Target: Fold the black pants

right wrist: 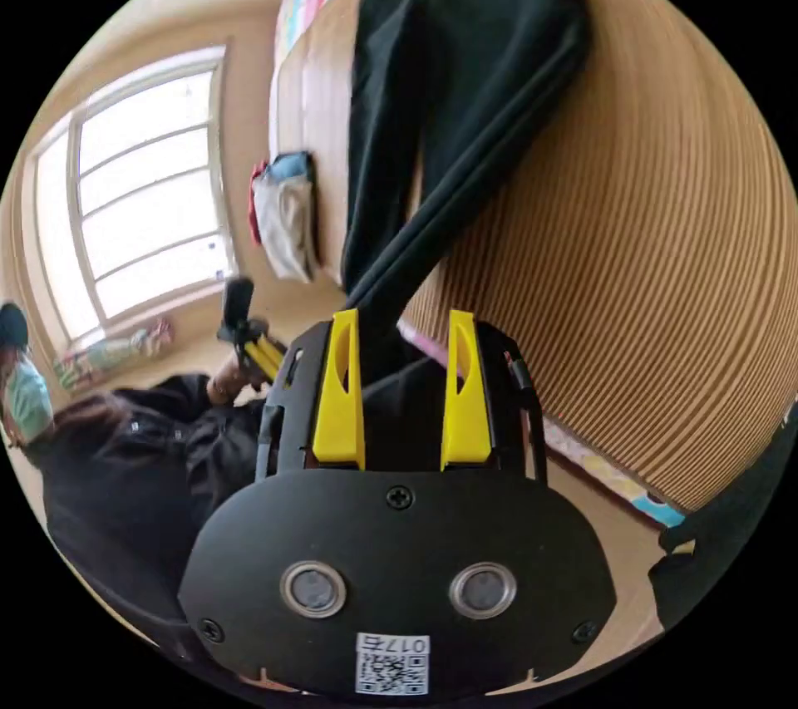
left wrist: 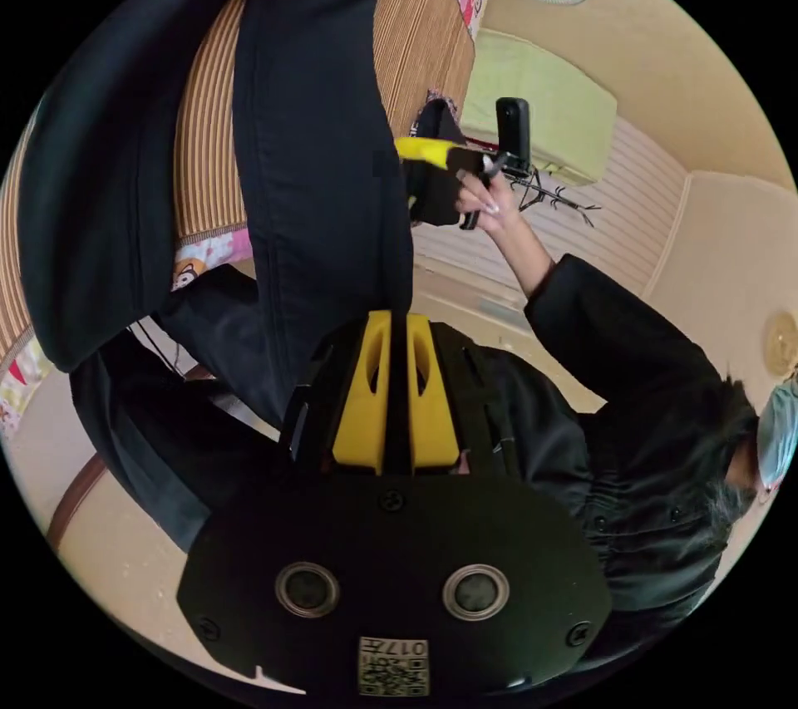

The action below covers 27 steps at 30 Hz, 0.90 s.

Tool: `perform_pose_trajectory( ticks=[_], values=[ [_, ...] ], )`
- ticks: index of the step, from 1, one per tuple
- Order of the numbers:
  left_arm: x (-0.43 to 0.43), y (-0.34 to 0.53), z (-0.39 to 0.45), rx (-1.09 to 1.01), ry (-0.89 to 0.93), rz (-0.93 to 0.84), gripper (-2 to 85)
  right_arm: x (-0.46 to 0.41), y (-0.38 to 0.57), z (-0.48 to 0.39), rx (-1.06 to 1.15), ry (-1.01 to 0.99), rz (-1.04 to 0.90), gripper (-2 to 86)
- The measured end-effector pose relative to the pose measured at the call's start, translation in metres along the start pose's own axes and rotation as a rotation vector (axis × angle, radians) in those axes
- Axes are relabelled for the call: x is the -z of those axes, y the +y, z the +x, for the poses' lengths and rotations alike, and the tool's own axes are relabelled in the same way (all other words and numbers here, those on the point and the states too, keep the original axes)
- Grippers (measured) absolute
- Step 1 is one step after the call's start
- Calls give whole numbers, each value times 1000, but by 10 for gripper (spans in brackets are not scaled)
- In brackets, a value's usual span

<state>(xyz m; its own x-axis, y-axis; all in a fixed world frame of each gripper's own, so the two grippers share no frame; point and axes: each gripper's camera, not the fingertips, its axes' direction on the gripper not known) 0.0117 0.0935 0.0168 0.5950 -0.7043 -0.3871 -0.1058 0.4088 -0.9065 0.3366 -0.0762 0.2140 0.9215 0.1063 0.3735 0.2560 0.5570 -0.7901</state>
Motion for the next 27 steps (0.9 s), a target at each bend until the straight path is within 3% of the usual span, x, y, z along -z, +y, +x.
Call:
perform_pose_trajectory(
  ticks=[4,9,12,13,15,17,20,23,27],
  values=[
    [2,18,-17,-61,113,71,38,35,-96,58,-222,-34,379,157],
    [-3,46,-56,-148,508,186,37,31,-146,45,-376,-40,621,66],
    [0,75,-90,-139,667,359,36,39,-159,-65,-276,404,711,38],
    [1,82,-98,-121,680,401,35,31,-166,-127,-115,583,728,34],
    [5,104,-118,-53,628,489,33,7,-174,-211,93,747,769,31],
    [6,113,-128,-24,579,505,33,-35,-205,-277,245,694,721,33],
    [11,122,-147,95,481,552,36,-109,-277,-292,302,538,458,47],
    [23,136,-172,354,205,541,52,-161,-312,-275,292,444,214,40],
    [42,150,-187,516,-40,438,78,-147,-265,-261,320,410,311,47]
  ],
)
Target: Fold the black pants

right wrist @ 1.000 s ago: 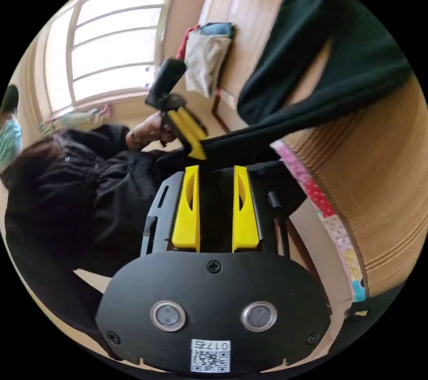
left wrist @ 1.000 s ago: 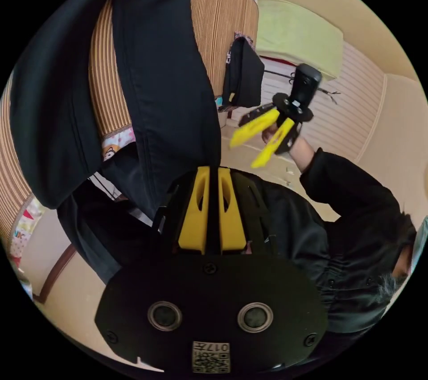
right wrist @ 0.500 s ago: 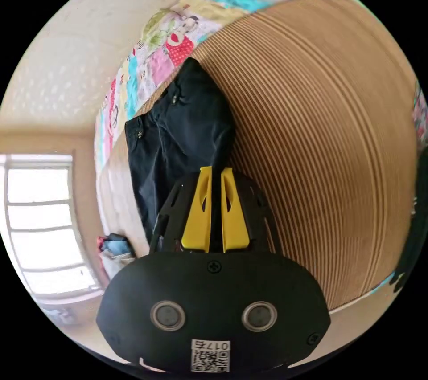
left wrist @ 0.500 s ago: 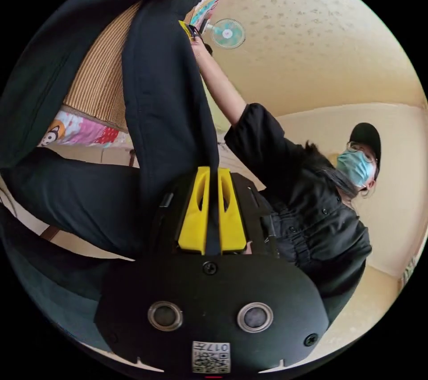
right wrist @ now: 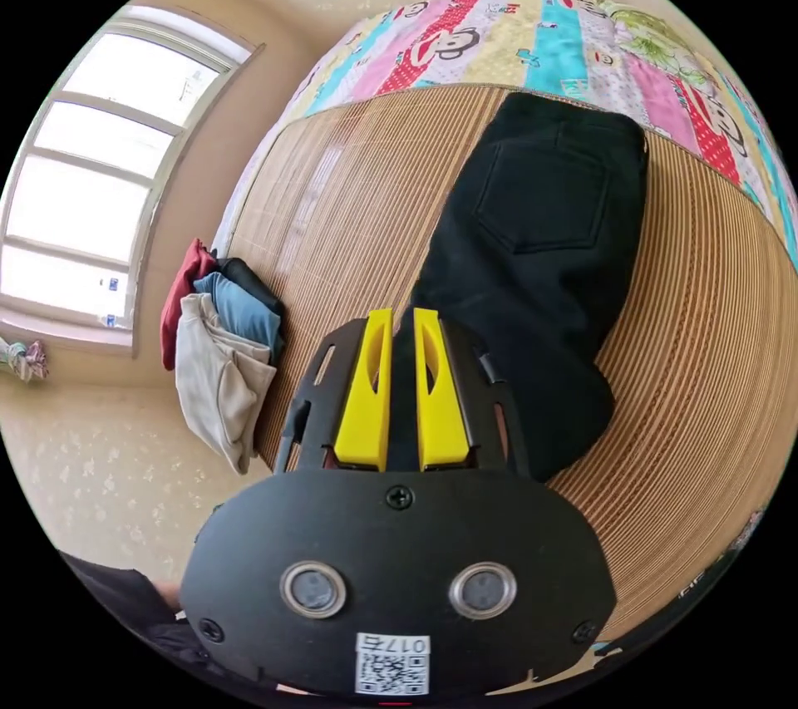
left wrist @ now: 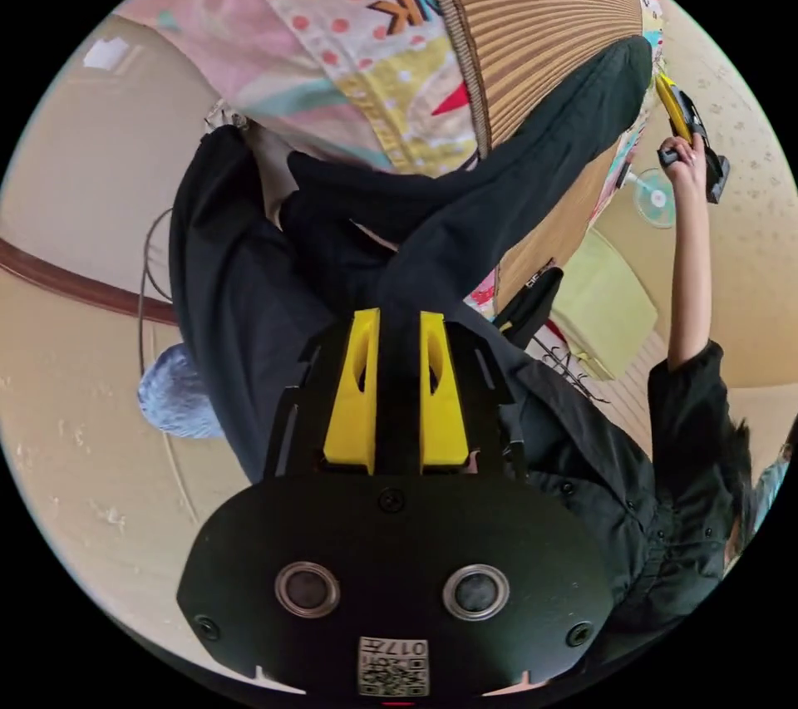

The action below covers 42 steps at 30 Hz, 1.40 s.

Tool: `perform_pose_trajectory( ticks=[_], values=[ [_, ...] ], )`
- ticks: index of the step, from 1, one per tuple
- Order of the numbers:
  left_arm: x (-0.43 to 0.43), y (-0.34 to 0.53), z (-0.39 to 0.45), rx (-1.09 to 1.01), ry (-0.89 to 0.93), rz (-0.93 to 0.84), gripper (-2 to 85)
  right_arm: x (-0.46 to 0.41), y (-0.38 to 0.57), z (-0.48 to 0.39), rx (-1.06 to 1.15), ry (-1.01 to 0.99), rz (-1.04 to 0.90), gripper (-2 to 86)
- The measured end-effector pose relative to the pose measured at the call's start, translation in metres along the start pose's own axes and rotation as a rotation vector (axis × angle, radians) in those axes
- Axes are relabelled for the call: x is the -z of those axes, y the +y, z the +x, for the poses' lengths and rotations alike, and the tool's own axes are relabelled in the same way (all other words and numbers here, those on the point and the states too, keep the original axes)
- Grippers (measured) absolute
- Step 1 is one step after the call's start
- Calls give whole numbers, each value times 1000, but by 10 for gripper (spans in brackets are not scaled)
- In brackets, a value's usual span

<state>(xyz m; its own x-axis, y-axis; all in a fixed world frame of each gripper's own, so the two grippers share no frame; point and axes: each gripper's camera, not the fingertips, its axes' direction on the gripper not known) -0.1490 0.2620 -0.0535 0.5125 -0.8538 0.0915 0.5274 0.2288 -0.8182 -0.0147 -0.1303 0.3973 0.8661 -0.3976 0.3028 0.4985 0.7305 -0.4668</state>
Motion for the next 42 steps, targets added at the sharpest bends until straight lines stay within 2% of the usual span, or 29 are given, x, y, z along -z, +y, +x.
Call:
perform_pose_trajectory(
  ticks=[3,6,10,13,16,20,23,26,29,30,34,38,40,42],
  values=[
    [19,-5,20,-87,-16,19,78,16,69,33,-82,23,-14,60],
    [38,-24,56,-209,-38,63,81,22,151,86,-269,-35,-54,84],
    [49,-67,105,-363,-2,102,112,3,256,149,-476,-372,-73,150],
    [47,-117,139,-436,0,84,148,-24,301,169,-509,-620,-79,167],
    [28,-169,162,-469,-57,-31,154,-58,318,166,-481,-793,-126,153],
    [-19,-211,173,-484,-20,-336,112,-70,318,177,-578,-859,-79,94],
    [-29,-209,179,-471,30,-452,75,-50,309,160,-428,-905,-103,42],
    [-12,-170,208,-666,77,-521,57,18,310,121,-193,-895,-51,17],
    [27,-108,248,-842,269,-564,53,113,322,78,-24,-959,117,5],
    [47,-77,271,-912,345,-553,53,134,324,68,11,-963,155,4],
    [110,23,363,-1204,398,-474,53,282,317,-15,369,-882,362,0],
    [180,111,464,-1465,515,-305,59,408,297,-74,638,-796,579,-1],
    [198,130,500,-1512,550,-237,62,441,277,-84,609,-704,604,0],
    [208,118,533,-1419,481,-123,63,455,251,-77,528,-607,579,1]
  ],
)
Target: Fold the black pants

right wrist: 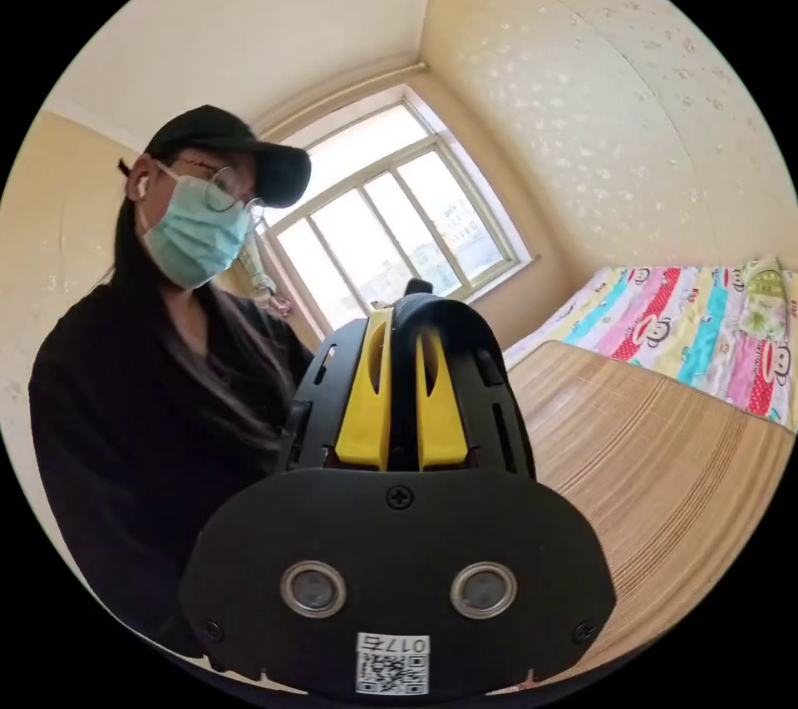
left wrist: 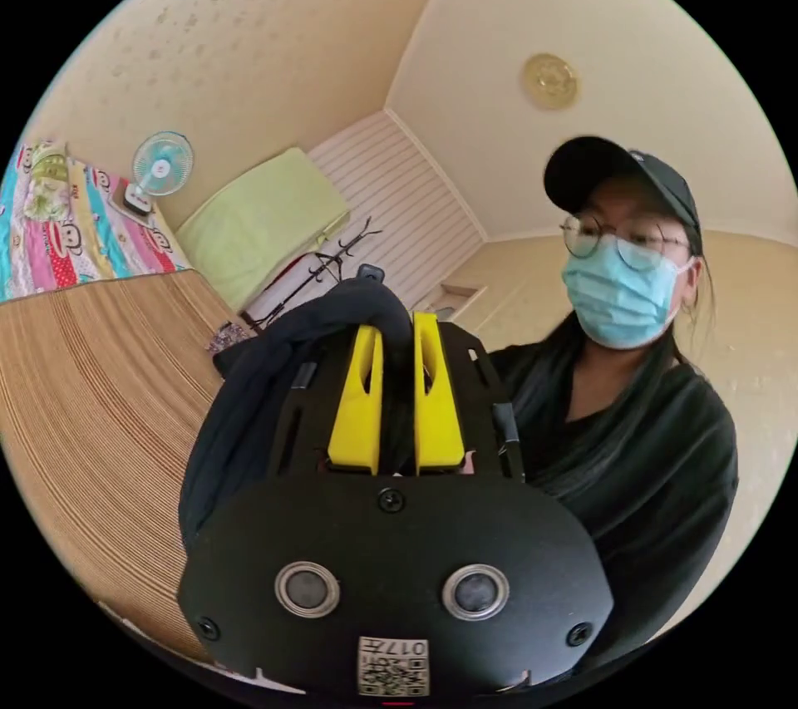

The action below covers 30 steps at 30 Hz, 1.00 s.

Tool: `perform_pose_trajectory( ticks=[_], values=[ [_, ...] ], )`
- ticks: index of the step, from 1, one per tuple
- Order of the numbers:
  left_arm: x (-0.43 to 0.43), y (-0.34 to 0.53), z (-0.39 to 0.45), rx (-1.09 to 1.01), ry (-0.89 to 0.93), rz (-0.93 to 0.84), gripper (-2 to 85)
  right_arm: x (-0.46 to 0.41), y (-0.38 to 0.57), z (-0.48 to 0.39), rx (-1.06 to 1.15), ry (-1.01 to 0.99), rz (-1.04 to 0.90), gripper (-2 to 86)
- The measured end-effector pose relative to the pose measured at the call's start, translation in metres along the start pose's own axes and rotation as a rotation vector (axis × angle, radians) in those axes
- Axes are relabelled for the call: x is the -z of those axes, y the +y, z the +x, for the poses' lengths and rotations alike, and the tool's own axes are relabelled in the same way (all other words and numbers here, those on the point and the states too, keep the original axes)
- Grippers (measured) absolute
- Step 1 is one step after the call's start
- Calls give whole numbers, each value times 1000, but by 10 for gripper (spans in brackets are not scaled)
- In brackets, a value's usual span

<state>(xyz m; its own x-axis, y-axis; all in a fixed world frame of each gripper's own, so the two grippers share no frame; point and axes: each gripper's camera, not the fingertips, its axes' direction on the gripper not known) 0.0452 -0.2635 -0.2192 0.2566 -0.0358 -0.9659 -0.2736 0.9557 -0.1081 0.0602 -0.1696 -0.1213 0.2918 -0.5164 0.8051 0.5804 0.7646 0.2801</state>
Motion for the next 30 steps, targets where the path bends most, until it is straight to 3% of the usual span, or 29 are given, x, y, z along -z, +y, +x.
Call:
perform_pose_trajectory(
  ticks=[7,12,15,20,22,25,30],
  values=[
    [1,-48,-119,206,-360,-29,57,-24,-16,165,-286,255,-229,14],
    [-8,-4,-237,350,-535,-104,56,-62,53,221,-391,465,-362,43],
    [-25,69,-297,491,-541,-182,60,-79,145,237,-489,497,-412,51],
    [-60,215,-365,828,-513,-354,99,-74,353,253,-1015,432,-492,86],
    [-60,253,-376,912,-502,-369,121,-61,393,247,-1126,434,-511,99],
    [-38,277,-385,996,-454,-267,135,-28,400,248,-1183,424,-414,131],
    [20,220,-412,882,-528,-98,165,-3,341,314,-1105,372,-277,213]
  ],
)
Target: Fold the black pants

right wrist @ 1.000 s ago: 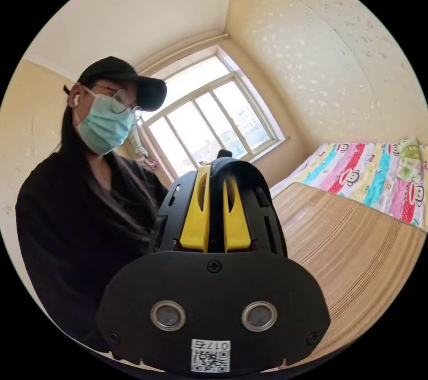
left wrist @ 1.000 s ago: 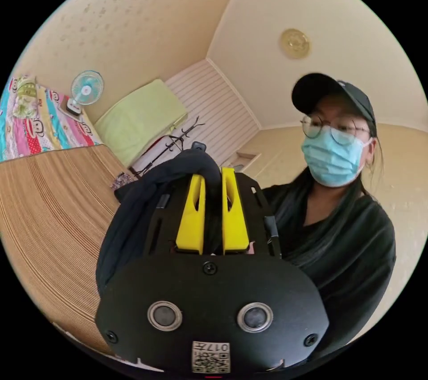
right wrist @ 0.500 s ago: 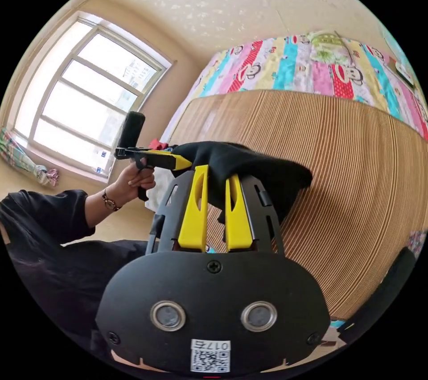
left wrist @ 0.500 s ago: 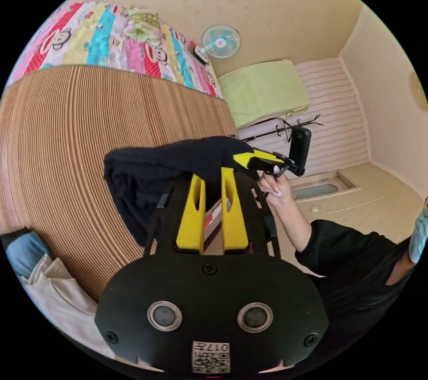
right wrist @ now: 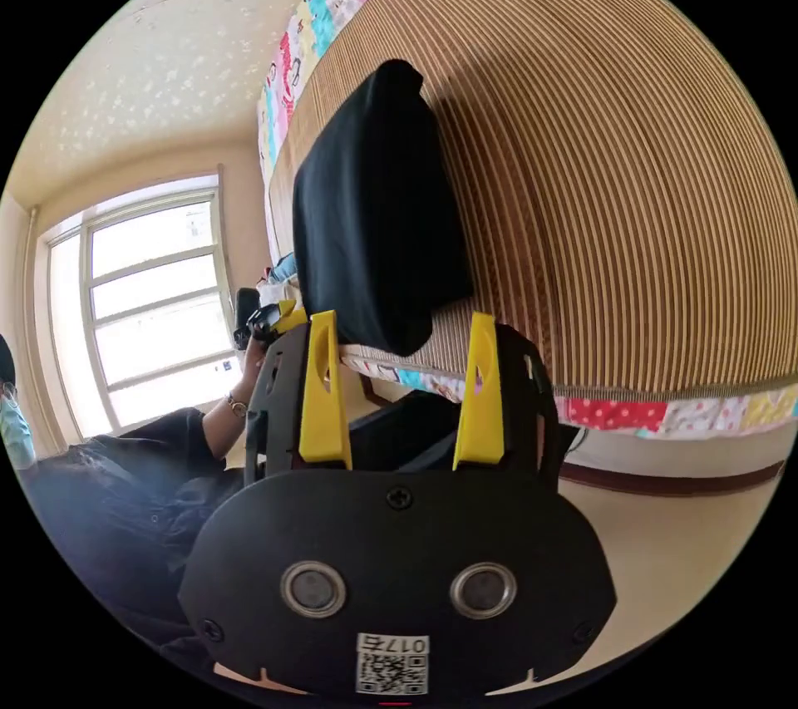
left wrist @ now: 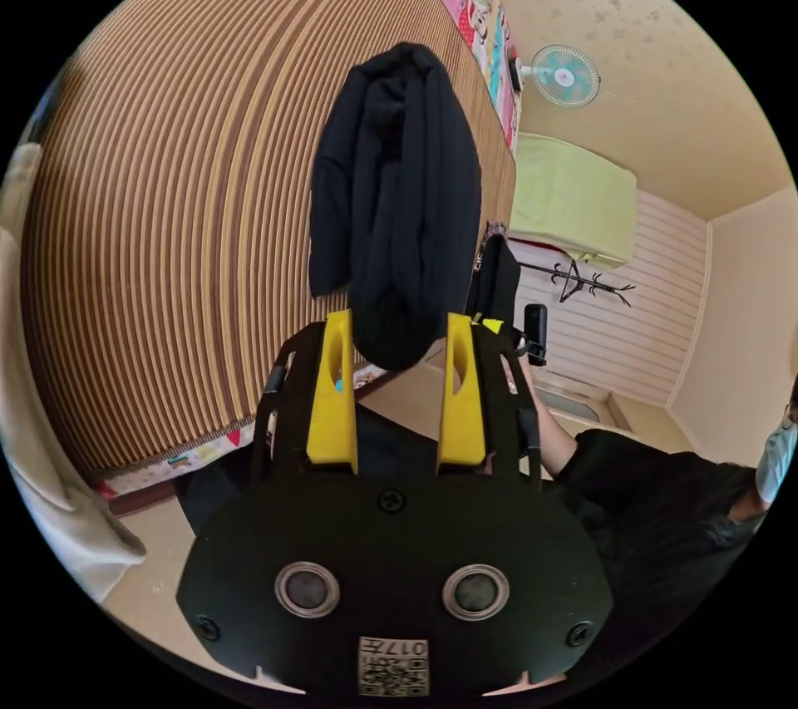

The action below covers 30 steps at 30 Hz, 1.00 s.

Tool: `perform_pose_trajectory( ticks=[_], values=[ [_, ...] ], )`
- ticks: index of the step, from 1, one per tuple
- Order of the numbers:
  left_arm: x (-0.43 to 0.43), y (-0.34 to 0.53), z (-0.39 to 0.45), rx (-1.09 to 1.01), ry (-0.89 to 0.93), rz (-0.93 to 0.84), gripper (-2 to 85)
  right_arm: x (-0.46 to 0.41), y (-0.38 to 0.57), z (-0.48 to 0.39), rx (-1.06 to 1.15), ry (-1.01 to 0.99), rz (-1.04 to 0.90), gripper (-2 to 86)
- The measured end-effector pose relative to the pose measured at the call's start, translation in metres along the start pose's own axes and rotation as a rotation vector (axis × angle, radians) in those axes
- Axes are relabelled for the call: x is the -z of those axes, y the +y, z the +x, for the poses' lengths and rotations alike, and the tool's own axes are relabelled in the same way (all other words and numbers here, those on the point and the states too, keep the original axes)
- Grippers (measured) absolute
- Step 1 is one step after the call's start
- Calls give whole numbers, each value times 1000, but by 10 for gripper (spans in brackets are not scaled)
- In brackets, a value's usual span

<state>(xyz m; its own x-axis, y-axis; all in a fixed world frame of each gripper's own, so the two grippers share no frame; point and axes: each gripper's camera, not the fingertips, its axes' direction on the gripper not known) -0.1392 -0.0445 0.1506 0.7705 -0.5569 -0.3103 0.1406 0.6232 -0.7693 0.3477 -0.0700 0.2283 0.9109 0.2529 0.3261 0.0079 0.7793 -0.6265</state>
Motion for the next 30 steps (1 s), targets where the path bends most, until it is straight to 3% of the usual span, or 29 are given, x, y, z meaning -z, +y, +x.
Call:
perform_pose_trajectory(
  ticks=[4,7,10,11,12,14,18,25,30],
  values=[
    [12,-66,-4,-39,-81,58,190,-32,-101,-8,46,0,-95,267],
    [-14,-111,-27,-1,-137,-39,208,-88,-140,0,31,-72,-302,270],
    [-25,-122,-45,81,-89,-13,199,-101,-139,-16,101,-30,-337,249],
    [-24,-119,-44,77,-72,24,155,-105,-133,-19,121,-48,-374,234],
    [-31,-114,-45,63,84,11,126,-107,-128,-19,121,-68,-395,225],
    [-37,-98,-52,134,169,21,108,-103,-103,-14,91,-97,-429,188],
    [-75,-58,-19,101,114,-95,98,-73,-52,-12,88,-71,-430,145],
    [-184,-51,90,64,201,-227,85,111,7,4,-1,-53,-214,123],
    [-322,-104,251,-146,290,-389,81,299,14,-10,34,149,-17,134]
  ],
)
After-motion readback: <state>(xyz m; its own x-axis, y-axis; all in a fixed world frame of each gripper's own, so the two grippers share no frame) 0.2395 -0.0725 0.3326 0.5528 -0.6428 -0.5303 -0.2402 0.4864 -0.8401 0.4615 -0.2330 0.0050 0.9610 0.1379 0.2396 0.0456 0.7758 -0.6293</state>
